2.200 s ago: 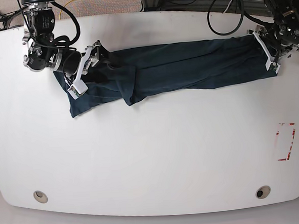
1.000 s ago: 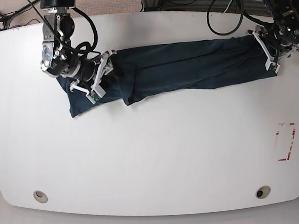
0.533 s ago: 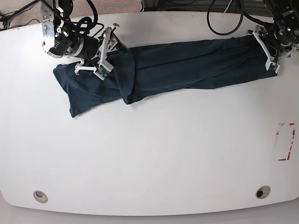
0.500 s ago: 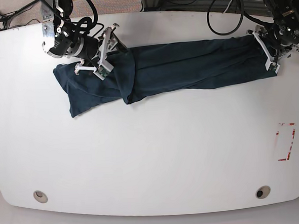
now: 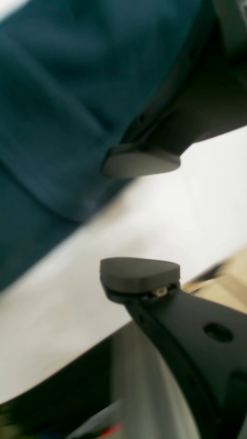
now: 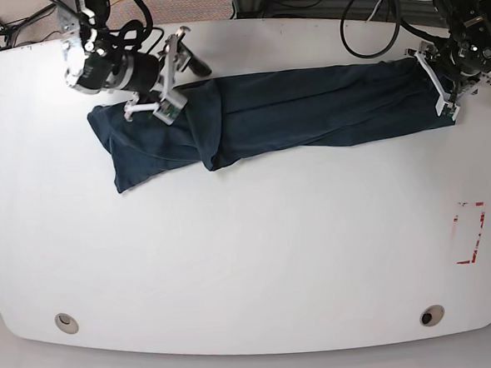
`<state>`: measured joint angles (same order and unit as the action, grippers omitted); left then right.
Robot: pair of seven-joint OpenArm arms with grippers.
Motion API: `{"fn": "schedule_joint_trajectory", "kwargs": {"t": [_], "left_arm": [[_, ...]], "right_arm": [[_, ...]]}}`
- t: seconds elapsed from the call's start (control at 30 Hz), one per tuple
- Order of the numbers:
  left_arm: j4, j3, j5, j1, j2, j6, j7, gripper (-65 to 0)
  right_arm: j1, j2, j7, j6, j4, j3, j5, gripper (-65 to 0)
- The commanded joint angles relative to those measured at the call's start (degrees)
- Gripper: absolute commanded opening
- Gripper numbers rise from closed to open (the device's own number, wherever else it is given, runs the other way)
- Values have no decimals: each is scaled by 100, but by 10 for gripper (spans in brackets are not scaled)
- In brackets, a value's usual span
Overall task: Fold the T-shirt properly
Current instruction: 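Release the flap and press the strip end with the right gripper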
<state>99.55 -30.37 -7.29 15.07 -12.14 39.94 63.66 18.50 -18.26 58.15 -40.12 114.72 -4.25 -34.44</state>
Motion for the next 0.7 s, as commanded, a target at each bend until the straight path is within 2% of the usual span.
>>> {"fn": "schedule_joint_trajectory", "kwargs": {"t": [0.0,0.13,0.37,0.53,0.67], "left_arm": [[80,-27,4,-26,-91,6,-14,-324],[80,-27,4,-26,-91,6,-5,-324],[80,-27,4,-26,-91,6,-5,-324],[80,-27,4,-26,-91,6,-5,-324],[80,-18,4,-26,-91,6,-5,-324]], "right_arm": [[-360,178,-105,12,-3,-511,-218,-308],[-791,485,-96,12,-276,-854,28,-308],[-1336,916,-114,12,-803,-845,837,-315],[-1547,1189,-149,12,-1041,-705,1338,-419],[-1591,1285,-430,12,-1234,-370,1742,-499]]}}
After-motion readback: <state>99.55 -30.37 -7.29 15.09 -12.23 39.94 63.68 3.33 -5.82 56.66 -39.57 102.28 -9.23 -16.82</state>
